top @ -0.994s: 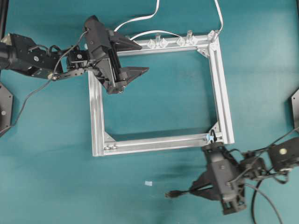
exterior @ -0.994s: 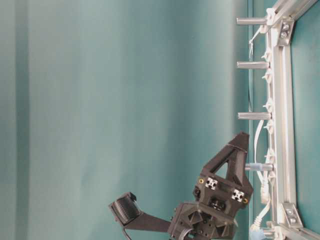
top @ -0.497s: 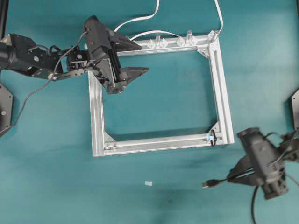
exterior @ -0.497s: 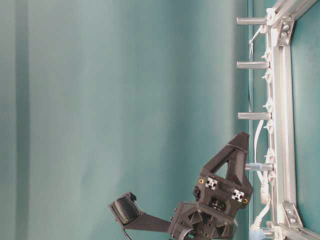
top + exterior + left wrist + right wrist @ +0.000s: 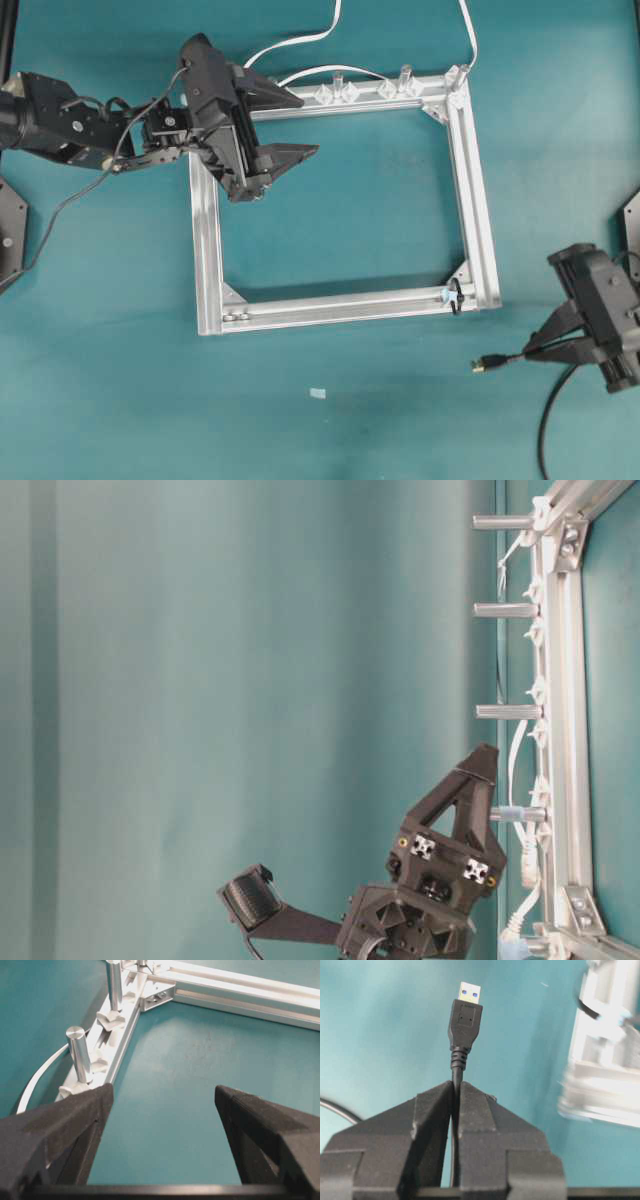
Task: Insert the wire through the string loop located on the right side.
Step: 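Bring the USB plug with the right gripper to the bottom-right frame corner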
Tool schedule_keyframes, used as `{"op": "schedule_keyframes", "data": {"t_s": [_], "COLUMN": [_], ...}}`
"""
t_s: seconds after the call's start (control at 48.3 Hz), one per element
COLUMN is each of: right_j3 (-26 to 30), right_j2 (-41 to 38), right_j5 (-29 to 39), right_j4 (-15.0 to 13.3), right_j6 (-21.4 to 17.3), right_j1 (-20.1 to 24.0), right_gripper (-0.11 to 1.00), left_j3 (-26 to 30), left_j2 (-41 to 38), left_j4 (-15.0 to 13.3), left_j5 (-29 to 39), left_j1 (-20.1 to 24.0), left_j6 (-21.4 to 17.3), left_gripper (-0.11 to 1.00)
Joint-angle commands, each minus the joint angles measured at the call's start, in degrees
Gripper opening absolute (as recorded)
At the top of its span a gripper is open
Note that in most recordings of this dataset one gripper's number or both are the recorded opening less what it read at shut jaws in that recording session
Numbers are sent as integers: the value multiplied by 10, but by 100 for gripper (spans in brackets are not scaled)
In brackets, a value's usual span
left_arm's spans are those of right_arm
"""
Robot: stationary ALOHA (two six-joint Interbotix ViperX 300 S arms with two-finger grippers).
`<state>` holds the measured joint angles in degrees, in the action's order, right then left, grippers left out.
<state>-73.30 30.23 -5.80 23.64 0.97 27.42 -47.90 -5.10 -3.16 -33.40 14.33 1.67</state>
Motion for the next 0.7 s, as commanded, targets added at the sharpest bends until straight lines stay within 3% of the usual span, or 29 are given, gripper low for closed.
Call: {"op": "schedule_keyframes", "data": {"t_s": [0.0,0.352,0.539,0.684], "right_j3": [-4,-34,-47,-52], "right_j2": [10,69,104,125], "right_j5": [-2,4,36,63], "right_j4": [-9,-51,-60,-83], "right_j6": [2,2,2,2], "right_j1": [-18,-77,-114,-142], "right_gripper": [-8,-8,-8,-8], "left_j3": [11,10,11,11], "left_j2": [15,16,16,16], "left_j4": [2,1,2,1], "left_j5": [-3,-3,-3,-3], "left_j1": [-2,-2,-2,-2], "left_j6": [5,5,5,5], "left_gripper": [86,86,86,86]}}
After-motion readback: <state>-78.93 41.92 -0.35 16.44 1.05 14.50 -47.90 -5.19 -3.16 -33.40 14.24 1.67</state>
